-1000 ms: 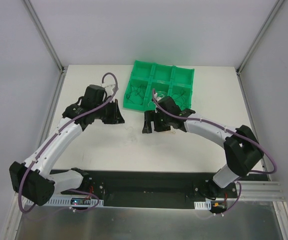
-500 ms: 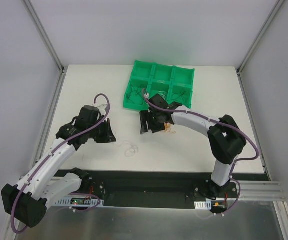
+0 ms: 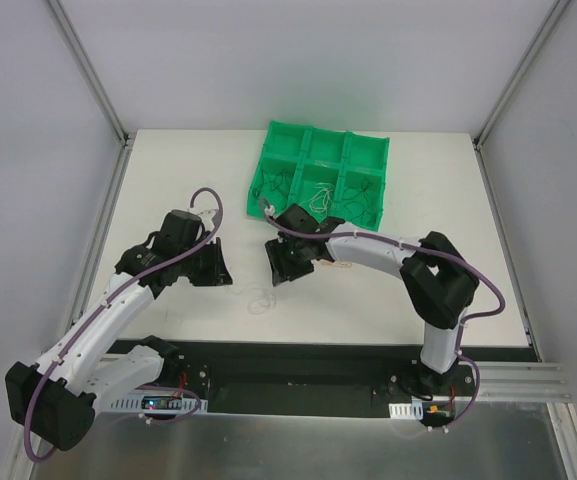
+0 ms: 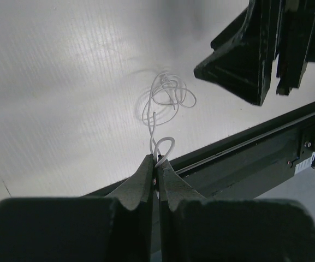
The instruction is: Untangle the cables
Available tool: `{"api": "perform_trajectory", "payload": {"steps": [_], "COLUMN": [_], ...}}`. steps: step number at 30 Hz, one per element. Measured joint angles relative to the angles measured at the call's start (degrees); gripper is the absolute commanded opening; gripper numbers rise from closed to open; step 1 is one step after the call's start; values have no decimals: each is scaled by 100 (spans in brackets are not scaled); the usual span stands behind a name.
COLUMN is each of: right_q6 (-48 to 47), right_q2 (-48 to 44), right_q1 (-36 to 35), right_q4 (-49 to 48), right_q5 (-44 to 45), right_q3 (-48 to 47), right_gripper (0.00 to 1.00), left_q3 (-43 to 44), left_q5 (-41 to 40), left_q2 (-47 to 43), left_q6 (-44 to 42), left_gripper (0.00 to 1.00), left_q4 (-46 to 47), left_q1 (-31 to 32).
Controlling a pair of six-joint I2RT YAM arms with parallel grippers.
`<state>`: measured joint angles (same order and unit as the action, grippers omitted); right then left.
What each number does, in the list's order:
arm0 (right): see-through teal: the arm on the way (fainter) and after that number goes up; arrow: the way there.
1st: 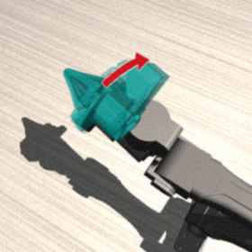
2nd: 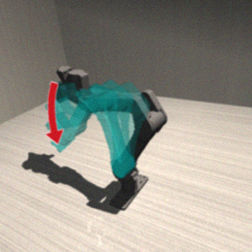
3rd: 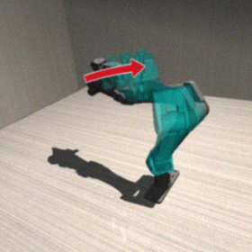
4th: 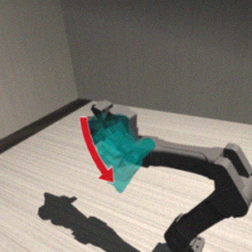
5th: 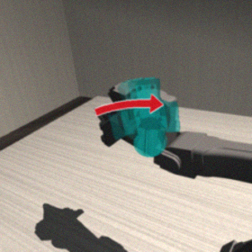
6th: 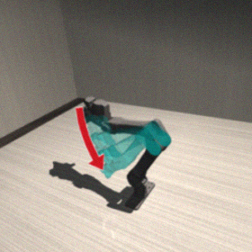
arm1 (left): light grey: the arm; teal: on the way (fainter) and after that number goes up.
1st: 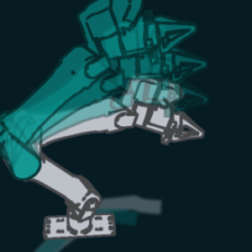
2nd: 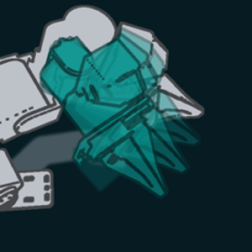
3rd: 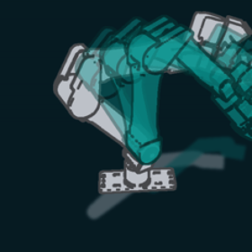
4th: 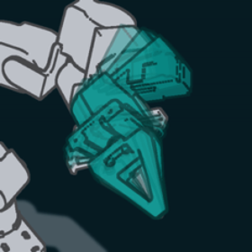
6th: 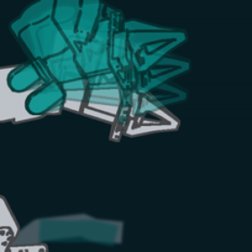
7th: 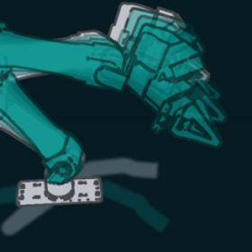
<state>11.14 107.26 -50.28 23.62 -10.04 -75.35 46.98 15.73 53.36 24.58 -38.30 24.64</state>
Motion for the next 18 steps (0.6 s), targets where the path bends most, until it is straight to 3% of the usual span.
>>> {"api": "perform_trajectory", "payload": {"steps": [6, 13, 18], "right_q6": [-566, -890, -909], "right_q2": [-271, -319, -317], "right_q1": [-452, -931, -964], "right_q4": [-107, -295, -476], "right_q5": [-286, -109, -24], "right_q3": [535, 520, 463], "right_gripper": [55, 55, 48], "left_q3": [17, 22, 22], "left_q5": [22, 31, 33], "left_q2": [116, 105, 72], "left_q6": [-31, -52, -57], "left_gripper": [0, 0, 0], "left_q4": [-13, -15, -15], "left_q1": [0, 0, 0]}}
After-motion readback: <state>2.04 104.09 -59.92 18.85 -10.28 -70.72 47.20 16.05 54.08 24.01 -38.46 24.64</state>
